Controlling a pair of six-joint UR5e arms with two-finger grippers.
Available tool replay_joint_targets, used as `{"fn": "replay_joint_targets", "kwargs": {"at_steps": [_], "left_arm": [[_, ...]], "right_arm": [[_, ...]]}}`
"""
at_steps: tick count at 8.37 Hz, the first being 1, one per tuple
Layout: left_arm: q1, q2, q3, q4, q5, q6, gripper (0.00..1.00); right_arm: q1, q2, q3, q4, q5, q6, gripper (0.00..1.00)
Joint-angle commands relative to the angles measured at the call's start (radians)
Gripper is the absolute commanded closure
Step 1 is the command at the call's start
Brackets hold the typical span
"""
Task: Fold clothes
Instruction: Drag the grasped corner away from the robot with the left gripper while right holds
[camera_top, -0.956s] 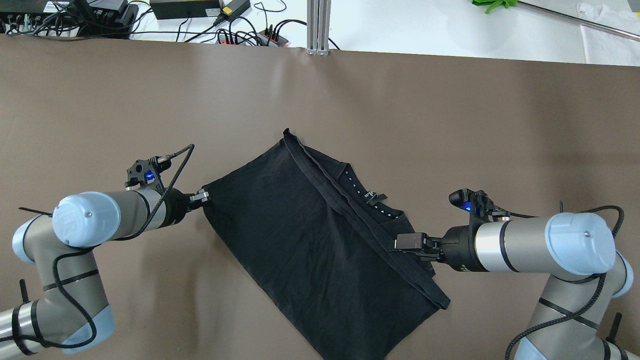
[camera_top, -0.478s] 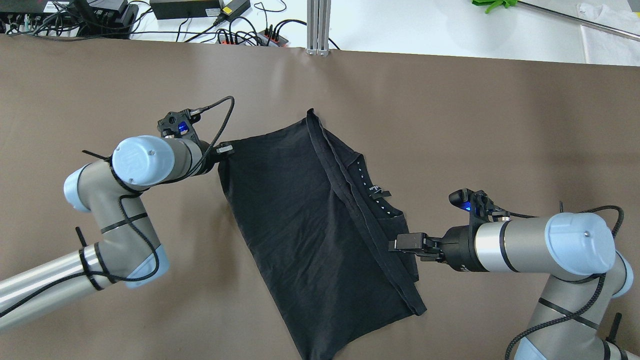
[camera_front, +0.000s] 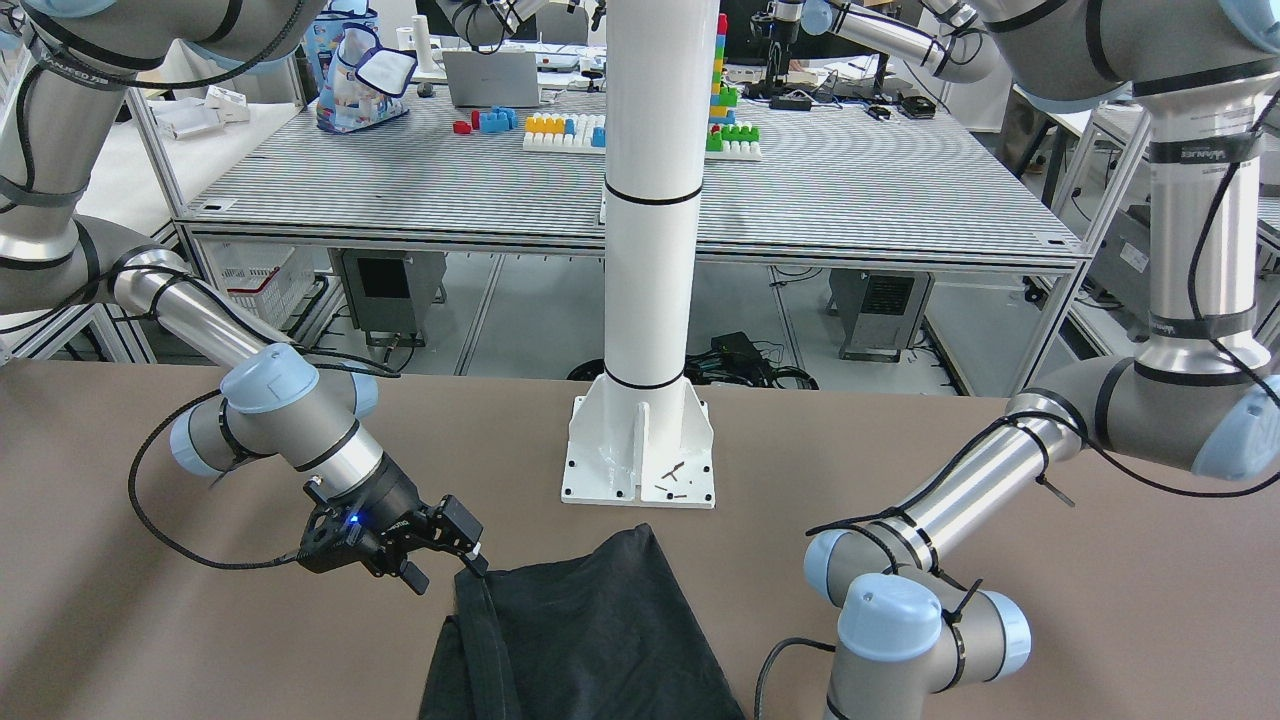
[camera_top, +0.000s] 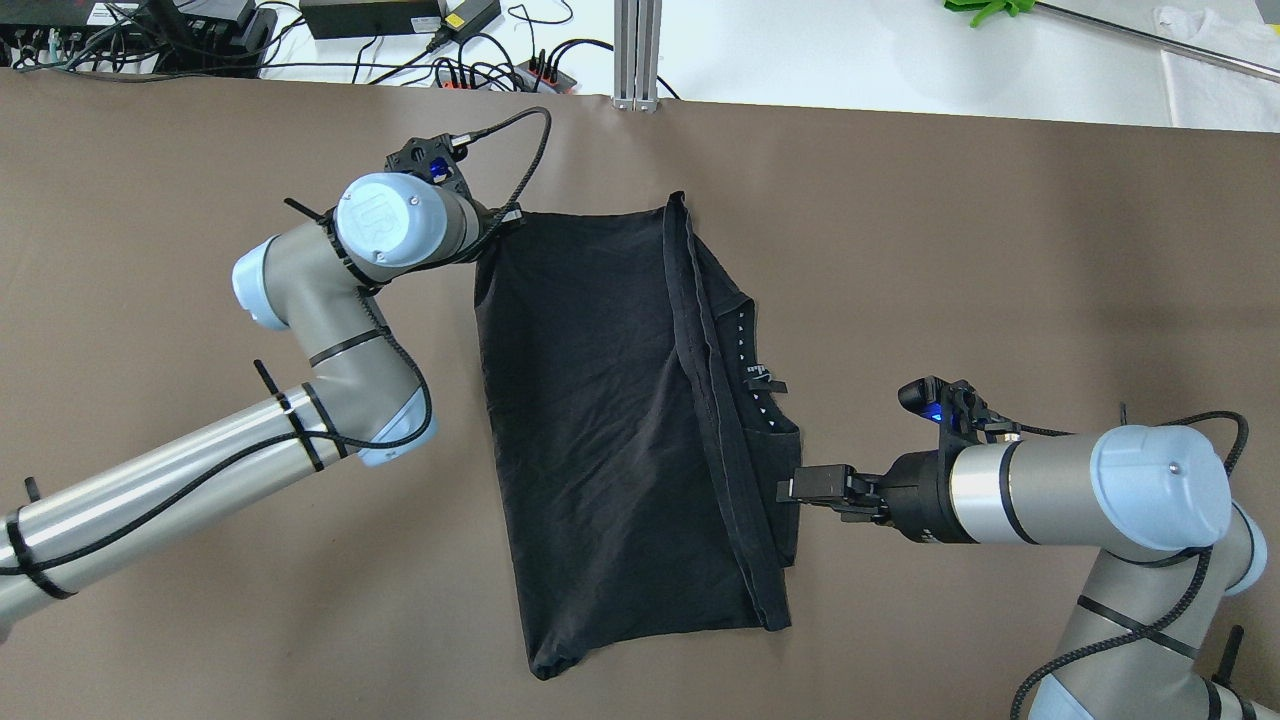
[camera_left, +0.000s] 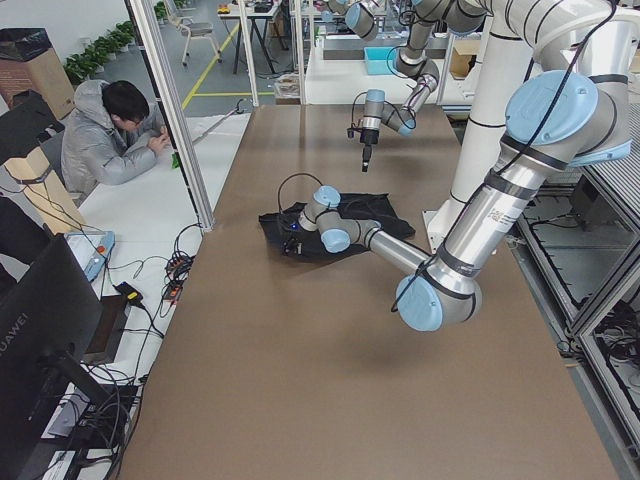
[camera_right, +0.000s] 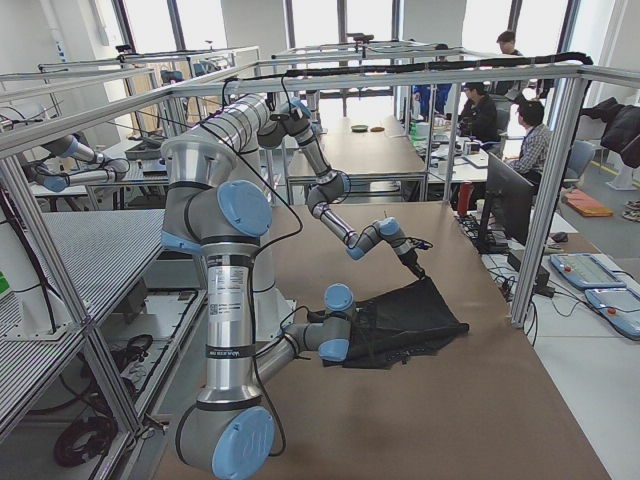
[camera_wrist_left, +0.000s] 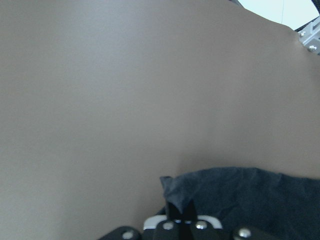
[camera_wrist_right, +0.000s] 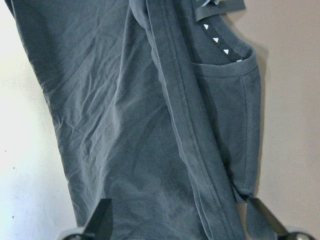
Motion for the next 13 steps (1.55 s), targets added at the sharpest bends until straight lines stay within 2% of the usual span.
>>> {"fn": "replay_joint_targets", "kwargs": {"at_steps": [1, 2, 3, 4, 5, 7, 9, 10, 11, 13], "left_arm": [[-0.008, -0.198, 0.23, -0.011, 0.042, 0.021, 1.0], [-0.01, -0.238, 0.287, -0.023, 0.053, 0.021, 1.0], [-0.002, -0.244, 0.316, -0.055, 0.103, 0.02, 1.0], [-0.001, -0.243, 0.332, -0.074, 0.122, 0.021, 0.01], [-0.001, -0.244, 0.323, -0.076, 0.119, 0.021, 0.0], [-0.028, -0.264, 0.3, -0.074, 0.075, 0.079, 0.0], [-0.083, -0.228, 0.222, -0.068, -0.062, 0.148, 0.0], [-0.117, -0.176, 0.159, -0.068, -0.131, 0.176, 0.0], [-0.148, -0.112, 0.084, -0.07, -0.209, 0.203, 0.0], [-0.185, 0.025, -0.068, -0.071, -0.286, 0.222, 0.0]], "right_arm": [[0.001, 0.0, -0.001, 0.0, -0.013, -0.003, 0.06], [0.001, 0.0, 0.0, 0.0, -0.011, -0.003, 0.06], [0.0, 0.0, 0.0, 0.0, -0.013, -0.001, 0.06], [0.0, 0.0, -0.001, 0.0, -0.014, -0.003, 0.06], [0.001, 0.002, 0.0, 0.001, -0.014, -0.004, 0.06], [0.003, 0.037, -0.003, -0.026, -0.091, -0.003, 0.06], [0.04, 0.151, -0.003, -0.226, -0.096, -0.039, 0.06], [0.043, 0.211, -0.003, -0.339, -0.135, -0.102, 0.06], [0.044, 0.253, -0.014, -0.406, -0.187, -0.143, 0.06], [0.044, 0.345, -0.145, -0.423, -0.252, -0.193, 0.06]]}}
